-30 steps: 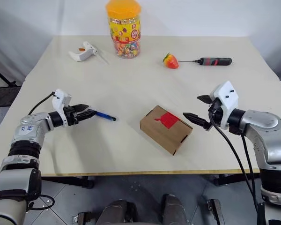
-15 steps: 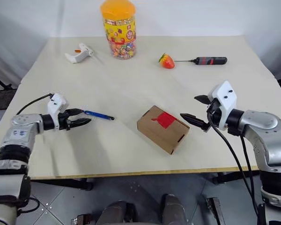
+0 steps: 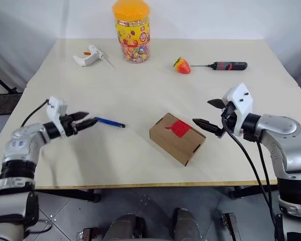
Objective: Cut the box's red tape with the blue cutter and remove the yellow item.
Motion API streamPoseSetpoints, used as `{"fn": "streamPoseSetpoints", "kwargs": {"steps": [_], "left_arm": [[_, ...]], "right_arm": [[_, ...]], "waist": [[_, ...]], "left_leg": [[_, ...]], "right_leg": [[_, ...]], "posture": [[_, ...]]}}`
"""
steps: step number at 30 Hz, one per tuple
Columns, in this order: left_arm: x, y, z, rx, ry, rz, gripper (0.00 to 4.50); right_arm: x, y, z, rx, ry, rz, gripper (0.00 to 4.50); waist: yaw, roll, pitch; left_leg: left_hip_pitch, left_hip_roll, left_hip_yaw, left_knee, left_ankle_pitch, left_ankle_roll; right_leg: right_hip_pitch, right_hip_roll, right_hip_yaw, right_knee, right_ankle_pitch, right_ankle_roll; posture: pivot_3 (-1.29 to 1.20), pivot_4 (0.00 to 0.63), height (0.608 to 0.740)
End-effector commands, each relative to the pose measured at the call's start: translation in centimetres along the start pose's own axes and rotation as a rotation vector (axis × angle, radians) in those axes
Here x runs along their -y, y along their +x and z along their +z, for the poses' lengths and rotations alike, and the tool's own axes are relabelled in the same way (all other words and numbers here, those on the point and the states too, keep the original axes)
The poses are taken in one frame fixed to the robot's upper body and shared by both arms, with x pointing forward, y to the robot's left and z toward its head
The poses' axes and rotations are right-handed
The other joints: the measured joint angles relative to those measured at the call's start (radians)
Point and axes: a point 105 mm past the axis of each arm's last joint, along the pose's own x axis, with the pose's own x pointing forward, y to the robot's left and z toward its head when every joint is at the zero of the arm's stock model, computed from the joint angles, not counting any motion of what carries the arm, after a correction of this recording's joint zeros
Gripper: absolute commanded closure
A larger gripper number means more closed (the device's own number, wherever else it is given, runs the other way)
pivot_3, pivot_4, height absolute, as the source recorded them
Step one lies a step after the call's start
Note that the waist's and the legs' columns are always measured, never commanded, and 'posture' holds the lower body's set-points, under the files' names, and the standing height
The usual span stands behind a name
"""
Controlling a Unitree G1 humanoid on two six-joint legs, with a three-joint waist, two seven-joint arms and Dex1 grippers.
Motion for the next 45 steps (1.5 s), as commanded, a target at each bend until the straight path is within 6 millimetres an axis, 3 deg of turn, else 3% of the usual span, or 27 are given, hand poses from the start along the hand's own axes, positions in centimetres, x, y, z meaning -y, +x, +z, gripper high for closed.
{"fn": "streamPoseSetpoints", "kwargs": {"steps": [1,5,8,11,19,23,28,31,34,40,45], "left_arm": [[-0.3,0.3,-0.4,-0.01,0.006,0.007,1.34],[-0.5,0.9,-1.4,-0.06,0.016,0.009,1.34],[0.0,0.9,-4.1,-0.192,0.062,-0.043,1.34],[0.2,0.4,-5.4,-0.266,0.089,-0.081,1.34],[0.8,-1.4,-8.6,-0.439,0.143,-0.188,1.34],[1.4,-3.6,-11.2,-0.56,0.184,-0.254,1.34],[1.9,-4.8,-9.6,-0.473,0.168,-0.239,1.34],[1.9,-3.9,-7.8,-0.386,0.146,-0.193,1.34],[1.3,-2.9,-7.2,-0.365,0.188,-0.147,1.34],[1.2,0.5,-5.8,-0.271,0.381,-0.111,1.34],[1.5,0.7,-7.4,-0.361,0.432,-0.178,1.34]], "right_arm": [[-0.1,-0.2,0.8,0.034,-0.026,0.001,0.0],[-0.3,-0.3,0.7,0.033,-0.024,-0.001,0.0],[-0.3,-0.6,0.6,0.028,-0.025,-0.008,0.0],[-0.3,-0.8,0.6,0.025,-0.025,-0.015,0.0],[-0.3,-0.9,0.6,0.021,-0.025,-0.018,0.0],[-0.2,-0.9,0.6,0.02,-0.026,-0.019,0.0],[-0.3,-1.1,0.5,0.015,-0.02,-0.019,0.0],[-0.3,-0.8,0.4,0.016,-0.017,-0.015,0.0],[-0.2,-0.4,0.6,0.024,-0.019,-0.006,0.0],[0.1,-0.2,0.9,0.03,-0.029,-0.006,0.0],[0.0,-0.4,0.7,0.026,-0.027,-0.012,0.0]], "waist": [[0.0,0.0,0.0],[-0.002,-0.001,0.001],[-0.002,-0.001,0.001],[-0.001,-0.001,0.001],[-0.002,0.001,-0.002],[-0.008,0.006,-0.005],[-0.033,0.015,-0.013],[-0.029,0.015,-0.013],[-0.023,0.015,-0.013],[0.01,0.014,-0.013],[0.015,0.014,-0.013]], "left_leg": [[-0.001,0.0,0.0,-0.001,0.0,0.0],[-0.003,-0.002,0.0,-0.002,0.0,0.0],[-0.003,-0.003,0.001,-0.002,0.0,0.0],[-0.002,-0.003,0.001,-0.002,0.0,0.0],[-0.001,0.0,0.002,-0.002,0.0,0.0],[0.0,0.0,0.002,-0.003,-0.001,0.0],[0.004,0.001,0.005,-0.006,-0.001,-0.001],[0.006,0.002,0.007,-0.005,-0.001,-0.001],[0.007,0.001,0.007,-0.004,-0.001,-0.001],[0.011,-0.002,0.003,-0.003,-0.001,0.002],[0.011,-0.005,0.003,-0.003,0.0,0.004]], "right_leg": [[-0.001,0.0,-0.001,0.0,0.0,0.0],[-0.002,0.0,-0.005,-0.001,0.0,0.0],[-0.002,0.001,-0.006,-0.002,0.0,0.0],[-0.002,0.001,-0.005,-0.002,0.0,0.0],[-0.002,0.0,-0.004,-0.001,0.0,0.0],[-0.002,0.001,-0.004,-0.001,0.0,0.0],[-0.002,0.0,-0.004,-0.001,0.0,0.0],[-0.001,0.0,-0.003,0.0,0.0,0.0],[0.001,-0.001,-0.003,0.0,0.0,0.0],[0.007,-0.006,-0.006,0.001,0.0,0.0],[0.007,-0.01,-0.007,0.001,0.0,0.0]], "posture": [[0.0,0.15,0.74],[0.0,0.15,0.74],[0.0,0.15,0.74],[0.0,0.15,0.74],[0.0,0.15,0.74],[0.0,0.15,0.74],[0.0,0.15,0.74],[0.0,0.15,0.74],[0.0,0.15,0.74],[0.0,0.15,0.74],[0.0,0.15,0.74]]}}
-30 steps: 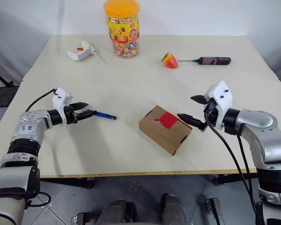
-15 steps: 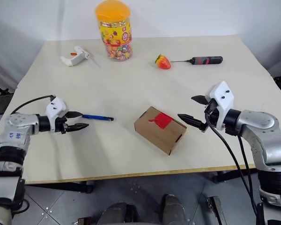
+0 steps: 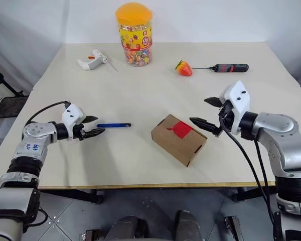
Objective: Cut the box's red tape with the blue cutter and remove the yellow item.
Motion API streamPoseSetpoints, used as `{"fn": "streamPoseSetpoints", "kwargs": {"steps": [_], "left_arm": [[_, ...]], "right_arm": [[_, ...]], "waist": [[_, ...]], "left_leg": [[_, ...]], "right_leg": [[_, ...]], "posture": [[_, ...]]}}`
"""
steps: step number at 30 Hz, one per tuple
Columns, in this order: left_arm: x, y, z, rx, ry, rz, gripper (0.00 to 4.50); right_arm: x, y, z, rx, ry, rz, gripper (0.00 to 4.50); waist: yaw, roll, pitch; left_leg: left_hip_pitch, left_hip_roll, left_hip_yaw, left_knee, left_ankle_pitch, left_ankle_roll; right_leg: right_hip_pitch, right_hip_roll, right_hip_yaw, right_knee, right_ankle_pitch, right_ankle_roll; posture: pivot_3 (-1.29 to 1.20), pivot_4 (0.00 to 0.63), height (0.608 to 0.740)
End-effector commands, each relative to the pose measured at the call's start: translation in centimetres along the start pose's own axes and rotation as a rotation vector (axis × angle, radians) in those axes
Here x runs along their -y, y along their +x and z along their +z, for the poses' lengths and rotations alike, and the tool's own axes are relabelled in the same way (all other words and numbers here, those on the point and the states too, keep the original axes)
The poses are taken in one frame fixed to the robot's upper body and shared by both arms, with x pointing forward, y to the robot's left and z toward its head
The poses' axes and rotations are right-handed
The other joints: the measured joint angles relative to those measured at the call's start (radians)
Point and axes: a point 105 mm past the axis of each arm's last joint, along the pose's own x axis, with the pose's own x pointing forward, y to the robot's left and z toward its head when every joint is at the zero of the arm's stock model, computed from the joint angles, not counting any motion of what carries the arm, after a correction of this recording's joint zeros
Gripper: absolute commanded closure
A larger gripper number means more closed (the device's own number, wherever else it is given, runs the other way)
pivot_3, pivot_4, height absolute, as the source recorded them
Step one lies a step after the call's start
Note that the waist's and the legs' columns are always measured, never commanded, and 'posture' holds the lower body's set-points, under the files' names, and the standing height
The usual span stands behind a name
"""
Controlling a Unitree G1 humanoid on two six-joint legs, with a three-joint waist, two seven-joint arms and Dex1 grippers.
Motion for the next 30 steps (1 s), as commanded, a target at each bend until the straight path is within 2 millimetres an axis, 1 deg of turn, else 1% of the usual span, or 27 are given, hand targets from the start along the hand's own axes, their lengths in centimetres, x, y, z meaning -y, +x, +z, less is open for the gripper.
{"fn": "streamPoseSetpoints", "kwargs": {"steps": [1,4,6,9,12,14,16,19,21,25,27,30], "left_arm": [[1.6,0.5,-3.3,-0.163,0.009,-0.087,1.34],[1.3,0.9,-3.6,-0.185,-0.003,-0.069,1.34],[1.6,1.1,-3.6,-0.188,0.005,-0.092,1.71],[2.4,1.2,-3.9,-0.194,0.024,-0.142,2.44],[3.3,1.3,-4.5,-0.217,-0.026,-0.207,3.37],[3.9,1.1,-5.2,-0.258,-0.104,-0.244,3.96],[4.1,1.1,-4.9,-0.24,-0.238,-0.271,4.46],[4.4,0.9,-4.0,-0.227,-0.434,-0.328,4.46],[4.4,0.6,-3.4,-0.223,-0.525,-0.355,4.46],[4.5,-0.6,-2.0,-0.179,-0.763,-0.418,4.46],[4.8,-1.4,-2.0,-0.198,-0.845,-0.441,4.46],[5.3,-2.4,-2.7,-0.228,-0.909,-0.433,4.46]], "right_arm": [[0.2,-0.6,0.7,0.024,-0.03,-0.02,0.0],[0.1,-0.7,0.6,0.022,-0.028,-0.024,0.0],[0.1,-0.7,0.5,0.022,-0.026,-0.025,0.0],[0.1,-0.7,0.5,0.023,-0.024,-0.027,0.0],[0.2,-0.6,0.5,0.022,-0.025,-0.028,0.0],[0.2,-0.6,0.6,0.024,-0.025,-0.028,0.0],[0.2,-0.5,0.6,0.024,-0.026,-0.027,0.0],[0.2,-0.6,0.5,0.023,-0.026,-0.028,0.0],[0.2,-0.6,0.6,0.023,-0.025,-0.027,0.0],[0.2,-0.6,0.5,0.023,-0.023,-0.026,0.0],[0.2,-0.6,0.5,0.023,-0.023,-0.026,0.0],[0.1,-0.7,0.5,0.022,-0.021,-0.028,0.0]], "waist": [[0.002,0.0,0.0],[0.004,0.0,0.0],[0.004,0.0,0.0],[0.004,0.0,-0.001],[0.004,0.0,-0.001],[0.003,0.0,-0.001],[0.002,0.001,-0.002],[-0.003,0.001,-0.002],[-0.01,0.001,-0.002],[-0.019,0.001,-0.001],[-0.022,-0.001,-0.001],[-0.034,-0.001,0.0]], "left_leg": [[0.0,0.0,0.0,0.0,0.0,0.0],[0.0,-0.001,0.0,0.0,0.001,0.001],[0.001,-0.001,0.0,0.0,0.001,0.002],[0.001,-0.001,-0.001,0.0,0.001,0.002],[0.001,-0.002,-0.001,0.0,0.001,0.002],[0.001,-0.002,-0.001,0.0,0.001,0.002],[0.001,-0.002,-0.001,0.0,0.001,0.002],[0.001,-0.003,-0.001,-0.001,0.0,0.003],[0.001,-0.003,-0.001,-0.001,0.0,0.004],[0.0,-0.005,-0.001,-0.001,-0.002,0.007],[0.0,-0.005,-0.001,-0.001,-0.002,0.007],[0.0,-0.005,-0.001,-0.002,-0.002,0.006]], "right_leg": [[0.0,0.0,0.0,0.0,0.0,0.0],[0.001,-0.001,0.0,0.0,0.0,0.0],[0.001,-0.001,0.0,0.0,0.0,0.001],[0.002,-0.002,0.0,0.0,0.0,0.001],[0.002,-0.002,-0.001,0.0,0.0,0.001],[0.002,-0.002,-0.001,0.0,0.001,0.001],[0.002,-0.002,-0.001,0.0,0.001,0.001],[0.002,-0.002,-0.001,0.0,0.001,0.001],[0.002,-0.002,-0.001,-0.001,0.001,0.001],[0.002,-0.003,0.0,-0.001,0.001,0.002],[0.002,-0.003,0.0,-0.002,0.001,0.003],[0.001,-0.003,0.0,-0.002,0.001,0.003]], "posture": [[0.0,0.15,0.74],[0.0,0.15,0.74],[0.0,0.15,0.74],[0.0,0.15,0.74],[0.0,0.15,0.74],[0.0,0.15,0.74],[0.0,0.15,0.74],[0.0,0.15,0.74],[0.0,0.15,0.74],[0.0,0.15,0.74],[0.0,0.15,0.74],[0.0,0.15,0.74]]}}
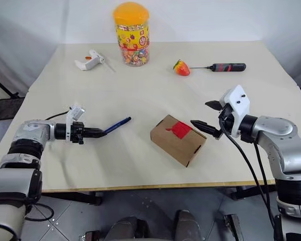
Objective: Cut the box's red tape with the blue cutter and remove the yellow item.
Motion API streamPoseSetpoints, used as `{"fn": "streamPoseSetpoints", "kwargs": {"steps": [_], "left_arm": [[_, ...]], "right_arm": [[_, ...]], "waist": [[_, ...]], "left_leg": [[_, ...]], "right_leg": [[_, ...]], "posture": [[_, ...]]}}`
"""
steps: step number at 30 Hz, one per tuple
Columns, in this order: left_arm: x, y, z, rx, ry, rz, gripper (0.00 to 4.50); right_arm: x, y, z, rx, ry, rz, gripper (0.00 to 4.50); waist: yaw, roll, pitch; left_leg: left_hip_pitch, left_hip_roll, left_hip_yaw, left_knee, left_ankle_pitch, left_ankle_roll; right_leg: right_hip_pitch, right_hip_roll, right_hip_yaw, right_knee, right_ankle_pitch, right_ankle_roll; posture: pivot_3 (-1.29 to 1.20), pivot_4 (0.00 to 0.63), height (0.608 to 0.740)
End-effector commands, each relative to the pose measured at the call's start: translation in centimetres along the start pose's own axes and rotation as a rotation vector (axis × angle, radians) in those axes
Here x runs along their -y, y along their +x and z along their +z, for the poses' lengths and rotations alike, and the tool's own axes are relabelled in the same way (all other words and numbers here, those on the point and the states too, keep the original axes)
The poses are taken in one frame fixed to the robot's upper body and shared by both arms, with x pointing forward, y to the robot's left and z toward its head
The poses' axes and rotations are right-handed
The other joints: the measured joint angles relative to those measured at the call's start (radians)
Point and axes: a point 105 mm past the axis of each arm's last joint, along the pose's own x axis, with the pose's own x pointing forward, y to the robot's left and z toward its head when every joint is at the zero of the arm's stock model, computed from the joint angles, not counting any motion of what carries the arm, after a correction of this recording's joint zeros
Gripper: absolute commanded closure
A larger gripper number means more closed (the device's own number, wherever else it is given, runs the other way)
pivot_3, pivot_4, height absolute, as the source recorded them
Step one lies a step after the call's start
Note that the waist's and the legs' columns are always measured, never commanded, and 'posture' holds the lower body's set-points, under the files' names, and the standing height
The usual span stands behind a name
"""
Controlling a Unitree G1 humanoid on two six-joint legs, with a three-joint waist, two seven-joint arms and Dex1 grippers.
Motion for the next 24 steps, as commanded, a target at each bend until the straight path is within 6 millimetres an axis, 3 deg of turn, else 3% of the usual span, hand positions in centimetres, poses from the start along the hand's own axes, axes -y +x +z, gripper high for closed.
{"fn": "streamPoseSetpoints", "kwargs": {"steps": [1,6,15,17,20,23,24], "left_arm": [[0.1,-0.3,-4.1,-0.103,-0.179,-0.009,4.46],[1.1,-1.2,-6.6,-0.137,-0.338,0.003,4.46],[0.4,-3.0,-7.2,-0.097,-0.547,0.118,2.01],[-0.4,-3.8,-7.4,-0.104,-0.49,0.183,1.51],[-1.9,-5.1,-7.6,-0.182,-0.17,0.328,0.74],[-2.1,-5.5,-6.1,-0.163,0.07,0.381,0.04],[-1.8,-5.3,-5.3,-0.145,0.171,0.391,0.02]], "right_arm": [[0.2,-0.6,1.3,0.041,-0.038,-0.017,0.0],[0.0,-0.7,1.1,0.036,-0.033,-0.015,0.0],[0.0,-0.1,1.4,0.04,-0.036,0.009,0.0],[-0.1,0.0,1.4,0.039,-0.039,0.015,0.0],[-0.1,-0.2,1.4,0.039,-0.04,0.016,0.0],[-0.1,-0.3,1.4,0.035,-0.041,0.016,0.0],[0.0,-0.4,1.4,0.033,-0.041,0.015,0.0]], "waist": [[-0.008,0.0,0.0],[-0.016,0.0,0.0],[-0.013,0.0,0.0],[-0.013,0.001,0.0],[-0.014,0.004,-0.002],[-0.013,0.007,-0.004],[-0.011,0.007,-0.004]], "left_leg": [[0.0,0.0,0.0,0.0,0.0,0.0],[0.001,0.001,0.0,-0.001,-0.001,-0.001],[0.001,0.002,0.0,0.0,-0.001,-0.001],[0.002,0.002,0.0,0.0,0.0,-0.002],[0.004,0.003,0.001,0.0,0.0,-0.003],[0.007,0.006,0.002,0.0,0.002,-0.007],[0.008,0.007,0.002,0.0,0.003,-0.009]], "right_leg": [[0.0,0.0,0.0,0.0,0.0,0.0],[0.0,0.001,0.0,-0.001,0.0,0.0],[0.0,0.0,0.001,-0.001,0.0,0.0],[0.001,0.001,0.002,0.0,0.0,0.0],[0.002,0.001,0.003,0.001,-0.001,-0.001],[0.002,-0.002,0.012,0.001,-0.002,-0.004],[0.002,-0.002,0.014,0.001,-0.001,-0.005]], "posture": [[0.0,0.15,0.74],[0.0,0.15,0.74],[0.0,0.15,0.74],[0.0,0.15,0.74],[0.0,0.15,0.74],[0.0,0.15,0.74],[0.0,0.15,0.74]]}}
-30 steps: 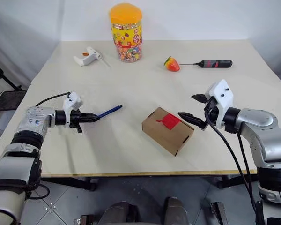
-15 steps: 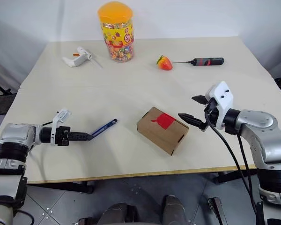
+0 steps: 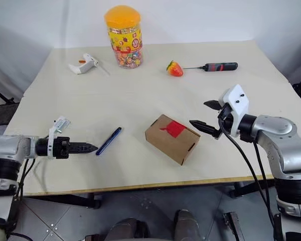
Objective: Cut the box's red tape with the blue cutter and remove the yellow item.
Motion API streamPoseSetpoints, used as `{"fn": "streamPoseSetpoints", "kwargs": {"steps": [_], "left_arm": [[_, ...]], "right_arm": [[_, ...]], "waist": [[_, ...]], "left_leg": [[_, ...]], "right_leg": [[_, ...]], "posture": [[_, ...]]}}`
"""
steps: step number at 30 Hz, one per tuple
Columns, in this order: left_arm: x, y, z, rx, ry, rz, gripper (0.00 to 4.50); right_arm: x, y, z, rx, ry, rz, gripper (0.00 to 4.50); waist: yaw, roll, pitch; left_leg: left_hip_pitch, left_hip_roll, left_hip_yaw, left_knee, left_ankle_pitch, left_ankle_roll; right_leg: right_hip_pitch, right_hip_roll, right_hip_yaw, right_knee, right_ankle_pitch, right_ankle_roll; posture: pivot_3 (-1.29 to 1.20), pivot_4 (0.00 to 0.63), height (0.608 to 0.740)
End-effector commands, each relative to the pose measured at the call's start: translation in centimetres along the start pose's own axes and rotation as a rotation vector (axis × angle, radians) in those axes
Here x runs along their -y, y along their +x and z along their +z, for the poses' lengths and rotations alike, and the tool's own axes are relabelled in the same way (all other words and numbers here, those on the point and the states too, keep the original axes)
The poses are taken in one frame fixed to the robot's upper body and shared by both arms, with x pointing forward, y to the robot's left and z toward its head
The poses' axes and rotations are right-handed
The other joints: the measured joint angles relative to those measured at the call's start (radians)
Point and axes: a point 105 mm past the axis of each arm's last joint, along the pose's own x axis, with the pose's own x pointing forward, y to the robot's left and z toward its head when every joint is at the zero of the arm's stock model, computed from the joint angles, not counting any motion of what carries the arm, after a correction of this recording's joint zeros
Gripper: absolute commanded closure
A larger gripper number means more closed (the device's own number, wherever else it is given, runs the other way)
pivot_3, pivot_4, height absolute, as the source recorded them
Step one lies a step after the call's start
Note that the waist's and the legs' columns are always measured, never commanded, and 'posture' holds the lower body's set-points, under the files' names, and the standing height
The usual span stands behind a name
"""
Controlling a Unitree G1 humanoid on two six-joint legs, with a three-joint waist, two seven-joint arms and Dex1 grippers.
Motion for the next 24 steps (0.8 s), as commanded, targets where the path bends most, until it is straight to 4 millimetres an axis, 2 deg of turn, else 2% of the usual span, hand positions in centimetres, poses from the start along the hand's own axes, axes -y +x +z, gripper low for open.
{"fn": "streamPoseSetpoints", "kwargs": {"steps": [1,3,5,9,12,14,19,24], "left_arm": [[-2.9,-1.3,-1.8,-0.1,0.191,0.301,0.02],[-1.8,-0.8,-0.3,-0.036,0.332,0.312,0.02],[-0.5,0.1,0.1,-0.013,0.393,0.299,0.02],[1.5,1.8,0.7,0.055,0.469,0.306,0.02],[2.7,2.8,1.0,0.1,0.445,0.3,0.02],[3.2,2.9,1.1,0.119,0.439,0.303,0.02],[3.6,2.0,0.0,0.078,0.385,0.3,0.02],[3.9,0.7,1.4,0.159,0.351,0.33,0.02]], "right_arm": [[0.2,-0.6,1.1,0.029,-0.035,-0.009,0.0],[0.2,-0.6,1.1,0.026,-0.035,-0.008,0.0],[0.1,-0.6,1.0,0.025,-0.031,-0.007,0.0],[0.1,-0.3,1.0,0.026,-0.029,-0.001,0.0],[0.1,-0.2,1.1,0.027,-0.03,0.002,0.0],[0.1,-0.2,1.1,0.028,-0.03,0.002,0.0],[0.1,-0.3,1.0,0.025,-0.03,0.001,0.0],[0.1,-0.4,0.9,0.026,-0.028,-0.001,0.0]], "waist": [[0.002,0.001,0.0],[0.002,0.001,0.0],[0.004,0.001,0.0],[0.017,0.001,0.0],[0.031,-0.002,0.002],[0.031,-0.004,0.003],[0.027,-0.007,0.005],[0.026,-0.009,0.007]], "left_leg": [[0.0,0.002,0.0,0.0,0.001,-0.002],[0.0,0.004,-0.001,-0.003,0.002,-0.005],[-0.001,0.004,-0.001,-0.005,0.003,-0.006],[-0.005,0.003,-0.001,-0.005,0.003,-0.004],[-0.007,0.0,0.0,-0.004,0.001,0.0],[-0.009,0.0,-0.001,-0.002,0.0,0.002],[-0.011,-0.001,-0.001,-0.001,-0.002,0.004],[-0.011,0.0,-0.001,-0.001,-0.002,0.003]], "right_leg": [[-0.001,0.0,0.0,0.0,0.001,-0.003],[-0.002,0.002,-0.001,0.001,0.0,-0.007],[-0.005,0.002,-0.001,0.002,0.0,-0.008],[-0.006,0.004,-0.003,0.002,0.001,-0.007],[-0.006,0.004,-0.005,0.0,0.002,-0.005],[-0.006,0.004,-0.007,-0.001,0.002,-0.003],[-0.006,0.004,-0.014,-0.004,0.004,-0.002],[-0.006,0.005,-0.015,-0.005,0.003,-0.002]], "posture": [[0.0,0.15,0.74],[0.0,0.15,0.74],[0.0,0.15,0.74],[0.0,0.15,0.74],[0.0,0.15,0.74],[0.0,0.15,0.74],[0.0,0.15,0.74],[0.0,0.15,0.74]]}}
